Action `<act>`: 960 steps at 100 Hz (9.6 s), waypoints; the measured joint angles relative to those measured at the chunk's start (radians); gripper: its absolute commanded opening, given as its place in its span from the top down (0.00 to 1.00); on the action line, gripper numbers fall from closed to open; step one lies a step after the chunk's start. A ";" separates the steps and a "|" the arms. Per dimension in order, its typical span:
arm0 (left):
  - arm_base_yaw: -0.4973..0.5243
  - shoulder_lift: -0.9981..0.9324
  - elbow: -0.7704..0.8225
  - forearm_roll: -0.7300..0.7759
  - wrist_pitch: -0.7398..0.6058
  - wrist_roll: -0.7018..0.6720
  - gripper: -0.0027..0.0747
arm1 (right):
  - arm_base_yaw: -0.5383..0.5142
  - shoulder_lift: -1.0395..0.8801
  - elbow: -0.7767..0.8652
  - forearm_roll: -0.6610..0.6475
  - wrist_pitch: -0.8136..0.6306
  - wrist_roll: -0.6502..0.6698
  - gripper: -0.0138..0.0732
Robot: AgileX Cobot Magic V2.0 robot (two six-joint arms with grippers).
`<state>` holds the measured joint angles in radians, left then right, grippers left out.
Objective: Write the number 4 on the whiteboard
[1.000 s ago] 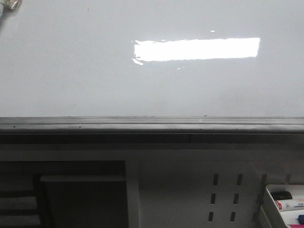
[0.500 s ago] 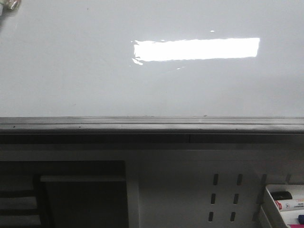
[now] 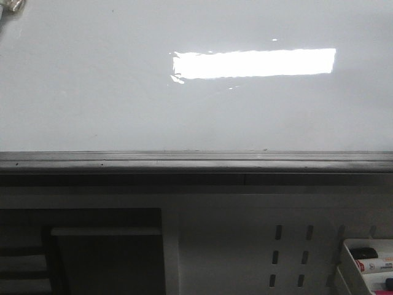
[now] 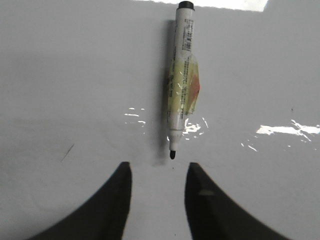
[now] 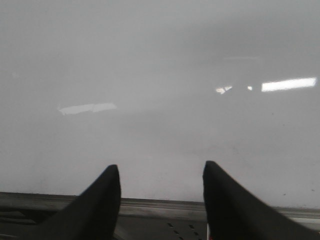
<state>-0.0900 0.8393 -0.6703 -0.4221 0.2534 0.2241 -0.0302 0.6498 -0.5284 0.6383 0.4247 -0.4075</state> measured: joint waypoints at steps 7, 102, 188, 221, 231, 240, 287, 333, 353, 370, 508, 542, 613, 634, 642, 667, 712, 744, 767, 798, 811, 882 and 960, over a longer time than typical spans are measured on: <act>-0.017 0.053 -0.029 0.000 -0.019 0.000 0.44 | 0.000 0.003 0.000 0.000 0.000 -0.002 0.40; -0.114 0.396 -0.201 0.022 -0.176 0.038 0.54 | 0.000 0.003 0.000 0.000 -0.008 -0.033 0.40; -0.091 0.441 -0.213 0.032 -0.227 0.038 0.99 | 0.000 0.003 0.000 0.000 -0.017 -0.036 0.40; -0.169 0.378 -0.215 0.173 -0.122 0.072 0.99 | 0.000 0.033 -0.001 0.037 0.032 -0.093 0.40; -0.286 0.340 -0.215 0.200 -0.068 0.149 0.99 | 0.000 0.087 -0.023 0.157 0.115 -0.229 0.40; -0.419 0.328 -0.215 0.210 -0.028 0.223 0.99 | 0.000 0.149 -0.056 0.321 0.211 -0.391 0.40; -0.808 0.393 -0.215 0.243 0.010 0.315 0.99 | 0.000 0.411 -0.302 0.643 0.596 -0.631 0.40; -0.850 0.431 -0.215 0.254 -0.053 0.316 0.99 | 0.035 0.537 -0.393 0.585 0.772 -0.604 0.40; -0.850 0.431 -0.215 0.263 -0.059 0.316 0.99 | 0.077 0.574 -0.417 0.561 0.777 -0.601 0.40; -0.850 0.431 -0.215 0.267 -0.059 0.316 0.99 | 0.117 0.610 -0.447 0.537 0.779 -0.589 0.40; -0.762 0.376 -0.213 0.176 -0.066 0.316 0.40 | 0.208 0.651 -0.481 0.491 0.661 -0.568 0.90; -0.448 0.189 -0.176 0.024 -0.029 0.314 0.41 | 0.208 0.525 -0.330 0.620 0.453 -0.746 0.90; -0.246 0.007 -0.048 -0.057 -0.083 0.313 0.41 | 0.310 0.690 -0.469 0.879 0.111 -1.020 0.90; -0.246 0.007 -0.048 -0.057 -0.088 0.313 0.41 | 0.322 0.724 -0.475 0.881 0.024 -1.029 0.90; -0.246 0.007 -0.048 -0.057 -0.095 0.313 0.41 | 0.323 0.748 -0.477 0.881 0.060 -1.029 0.90; -0.246 0.007 -0.048 -0.057 -0.103 0.313 0.41 | 0.403 0.815 -0.480 0.776 0.105 -0.964 0.90; -0.246 0.007 -0.048 -0.059 -0.109 0.313 0.41 | 0.373 0.583 -0.301 0.746 -0.132 -0.891 0.90; -0.246 0.007 -0.048 -0.059 -0.111 0.313 0.41 | 0.358 0.543 -0.335 0.729 -0.073 -0.890 0.90; -0.246 0.007 -0.048 -0.059 -0.111 0.313 0.41 | 0.358 0.654 -0.447 0.729 -0.070 -0.890 0.90; -0.246 0.007 -0.048 -0.059 -0.111 0.313 0.41 | 0.362 0.704 -0.344 0.683 0.076 -0.805 0.90; -0.253 0.007 -0.048 -0.059 -0.111 0.313 0.41 | 0.362 0.662 -0.296 0.647 0.100 -0.791 0.90; -0.808 0.216 -0.063 0.131 -0.205 0.321 0.41 | 0.362 0.469 -0.340 0.557 0.319 -0.683 0.90; -0.812 0.287 -0.066 0.171 -0.216 0.323 0.64 | 0.362 0.469 -0.344 0.547 0.414 -0.681 0.90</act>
<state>-0.9018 1.1259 -0.7368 -0.2509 0.0376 0.5466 0.3322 1.1190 -0.8725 1.1855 0.8386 -1.0886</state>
